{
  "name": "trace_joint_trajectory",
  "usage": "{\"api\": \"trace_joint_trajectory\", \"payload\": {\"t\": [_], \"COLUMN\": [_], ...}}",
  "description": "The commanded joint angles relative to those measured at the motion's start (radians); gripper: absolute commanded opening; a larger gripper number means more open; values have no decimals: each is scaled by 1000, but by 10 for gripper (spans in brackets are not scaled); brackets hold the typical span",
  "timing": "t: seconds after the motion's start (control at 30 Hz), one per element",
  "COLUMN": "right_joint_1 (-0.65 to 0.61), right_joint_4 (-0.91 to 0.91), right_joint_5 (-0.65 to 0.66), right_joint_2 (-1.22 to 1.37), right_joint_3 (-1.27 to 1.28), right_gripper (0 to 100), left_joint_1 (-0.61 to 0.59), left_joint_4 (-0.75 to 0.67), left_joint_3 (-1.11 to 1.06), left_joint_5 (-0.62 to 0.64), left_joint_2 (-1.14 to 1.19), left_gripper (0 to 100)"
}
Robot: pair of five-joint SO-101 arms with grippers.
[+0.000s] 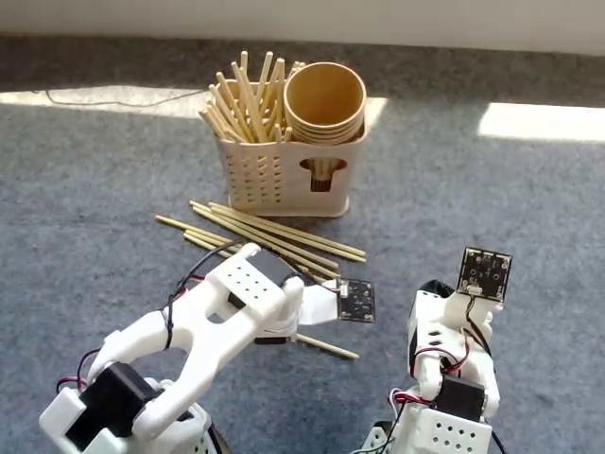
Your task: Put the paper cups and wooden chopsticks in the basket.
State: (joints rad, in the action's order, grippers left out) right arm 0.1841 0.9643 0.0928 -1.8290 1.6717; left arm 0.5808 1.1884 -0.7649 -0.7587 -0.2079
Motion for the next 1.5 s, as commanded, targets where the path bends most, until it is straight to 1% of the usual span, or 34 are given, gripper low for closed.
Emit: {"api": "trace_joint_trajectory", "payload": {"t": [0.0, 0.13, 0.2, 0.3, 0.37, 0.47, 0.6, 0.83, 0.93, 1.03, 1.17, 1.37, 1.47], "right_joint_1": [2, 2, 2, 2, 2, 4, 4, 4, 4, 5, 7, 8, 8], "right_joint_4": [-28, -28, -28, -28, -28, -28, -28, -28, -28, -28, -28, -27, -27], "right_joint_5": [0, 0, 0, 0, 0, 0, 0, 0, 0, 0, 0, 0, 0], "right_joint_2": [-8, -8, -8, -8, -8, -8, -8, -8, -8, -8, -8, -8, -8], "right_joint_3": [145, 145, 145, 145, 145, 145, 145, 145, 145, 145, 145, 143, 142], "right_gripper": [5, 5, 5, 5, 5, 5, 5, 5, 5, 5, 5, 5, 5], "left_joint_1": [-2, -2, -2, -1, -1, -4, -4, -36, -58, -67, -65, -68, -107], "left_joint_4": [86, 124, 124, 123, 103, 31, -49, -138, -161, -144, -78, -61, 2], "left_joint_3": [105, 150, 148, 130, 119, 94, 47, -7, -5, 62, 140, 151, 140], "left_joint_5": [51, 55, 55, 57, 58, 57, 54, 52, 51, 57, 57, 57, 57], "left_joint_2": [-2, 4, 7, 7, 7, 8, 8, 13, 74, 148, 222, 249, 248], "left_gripper": [7, 25, 69, 171, 197, 174, 168, 168, 168, 168, 158, 4, 5]}}
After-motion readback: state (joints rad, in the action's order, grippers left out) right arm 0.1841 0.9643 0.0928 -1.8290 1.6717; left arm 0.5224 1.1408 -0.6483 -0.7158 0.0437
